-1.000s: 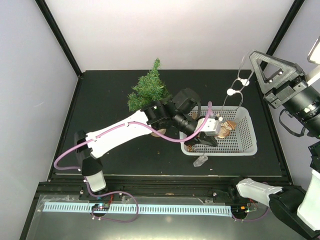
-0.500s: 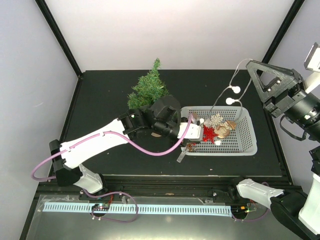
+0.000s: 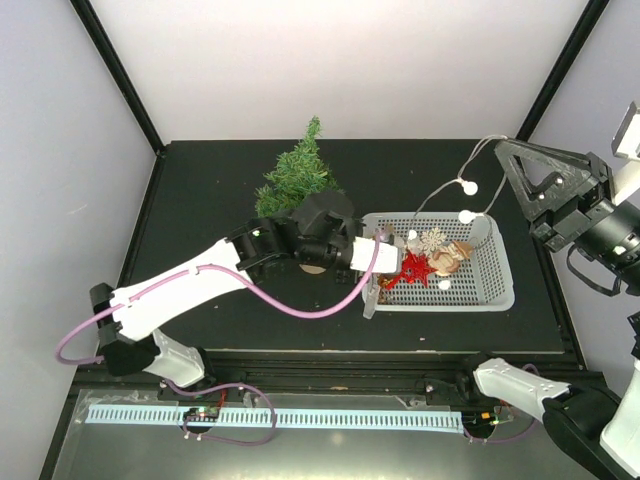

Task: Decorate the small christmas tree

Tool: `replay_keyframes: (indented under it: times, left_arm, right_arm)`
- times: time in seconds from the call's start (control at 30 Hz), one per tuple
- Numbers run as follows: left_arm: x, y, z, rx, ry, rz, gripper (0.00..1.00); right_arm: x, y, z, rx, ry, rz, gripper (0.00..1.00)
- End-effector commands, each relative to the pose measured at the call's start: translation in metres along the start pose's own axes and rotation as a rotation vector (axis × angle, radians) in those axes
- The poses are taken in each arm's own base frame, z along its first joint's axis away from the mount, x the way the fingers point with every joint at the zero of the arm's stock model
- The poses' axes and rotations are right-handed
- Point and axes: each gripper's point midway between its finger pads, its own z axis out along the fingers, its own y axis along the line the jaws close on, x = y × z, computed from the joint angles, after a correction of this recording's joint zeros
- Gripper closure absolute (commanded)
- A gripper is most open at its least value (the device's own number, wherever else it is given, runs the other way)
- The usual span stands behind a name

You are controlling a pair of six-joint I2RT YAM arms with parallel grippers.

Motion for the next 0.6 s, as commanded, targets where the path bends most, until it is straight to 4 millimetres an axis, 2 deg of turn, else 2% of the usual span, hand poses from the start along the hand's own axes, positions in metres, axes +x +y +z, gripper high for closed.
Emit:
replay_keyframes:
  times: [0.0,0.07,0.17,0.4,0.57]
  left_arm:
    - [-0.037,0.023,-0.060,-0.163,-0.064,0.167,0.98]
    - [-0.042,0.024,-0.078,-0.194,-0.067,0.203,0.98]
    - [-0.038,0.028,-0.096,-0.251,-0.036,0.259,0.99]
    - [-0.020,0.058,-0.132,-0.475,0.043,0.316,0.99]
    - [-0.016,0.073,-0.168,-0.583,0.054,0.329,0.98]
  right_arm:
    - [0.004,-0.013,-0.001,0.062,0.002,-0.031,0.99]
    - [0.008,-0.016,0.001,0.065,0.006,-0.028,0.99]
    - [0.012,-0.020,0.003,0.065,0.009,-0.020,0.99]
    - [0.018,-0.016,0.011,0.006,0.025,0.017,0.99]
    - [0.017,-0.017,0.020,-0.015,0.033,0.032,0.99]
